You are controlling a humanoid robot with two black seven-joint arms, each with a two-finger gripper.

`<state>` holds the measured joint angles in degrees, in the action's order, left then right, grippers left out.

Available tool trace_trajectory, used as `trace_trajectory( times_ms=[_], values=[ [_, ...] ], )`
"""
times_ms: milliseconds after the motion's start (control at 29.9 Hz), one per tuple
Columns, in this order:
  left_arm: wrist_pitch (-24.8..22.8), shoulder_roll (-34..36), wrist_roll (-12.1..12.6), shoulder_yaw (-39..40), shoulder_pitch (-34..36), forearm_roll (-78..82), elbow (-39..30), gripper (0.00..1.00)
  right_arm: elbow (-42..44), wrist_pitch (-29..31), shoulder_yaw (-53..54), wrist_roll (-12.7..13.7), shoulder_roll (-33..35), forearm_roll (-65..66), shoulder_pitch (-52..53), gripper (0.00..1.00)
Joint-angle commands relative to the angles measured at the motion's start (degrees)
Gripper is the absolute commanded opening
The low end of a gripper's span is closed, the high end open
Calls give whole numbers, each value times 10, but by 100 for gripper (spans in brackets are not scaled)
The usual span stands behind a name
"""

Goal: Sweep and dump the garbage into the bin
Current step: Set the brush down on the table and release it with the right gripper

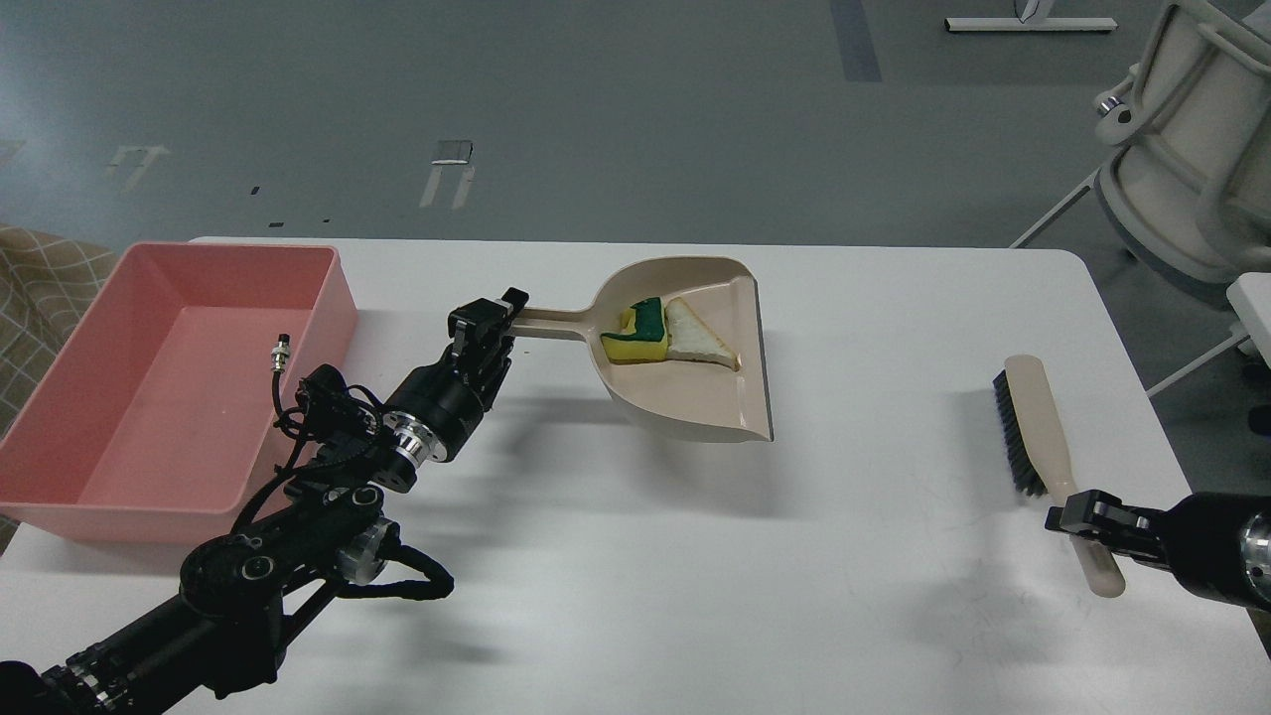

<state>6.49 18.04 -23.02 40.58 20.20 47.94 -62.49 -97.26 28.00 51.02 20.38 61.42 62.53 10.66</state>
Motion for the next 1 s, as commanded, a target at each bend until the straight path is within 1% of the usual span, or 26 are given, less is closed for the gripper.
trace_trajectory(
  times_ms=[0,33,100,167,200,234,267,334,501,768,902,935,969],
  values=[
    [0,4,0,6,0,0,0,0,3,0,0,0,0,0,1,20],
    [0,4,0,6,0,0,0,0,3,0,0,0,0,0,2,27],
    [-1,4,0,6,0,0,0,0,3,0,0,0,0,0,3,31],
    [0,4,0,6,1,0,0,0,-4,0,1,0,3,-1,3,39],
    [0,4,0,6,1,0,0,0,-4,0,1,0,3,-1,3,39],
    [0,3,0,6,0,0,0,0,-6,0,3,0,4,-2,3,48],
    [0,3,0,6,1,0,0,0,-7,0,5,0,3,-2,3,51],
    [0,3,1,6,0,0,0,0,-7,0,7,0,1,-2,3,54],
    [0,6,0,6,1,0,0,0,-6,0,7,0,0,-2,3,55],
    [-1,8,0,6,1,0,0,0,-5,0,7,0,0,-2,3,61],
    [-1,8,0,6,1,0,0,0,-4,0,6,1,0,-2,3,67],
    [-1,7,0,6,1,0,0,0,-4,0,6,1,0,-2,3,70],
    [-1,7,1,6,1,0,0,0,-4,0,6,1,0,-2,3,76]
  ],
)
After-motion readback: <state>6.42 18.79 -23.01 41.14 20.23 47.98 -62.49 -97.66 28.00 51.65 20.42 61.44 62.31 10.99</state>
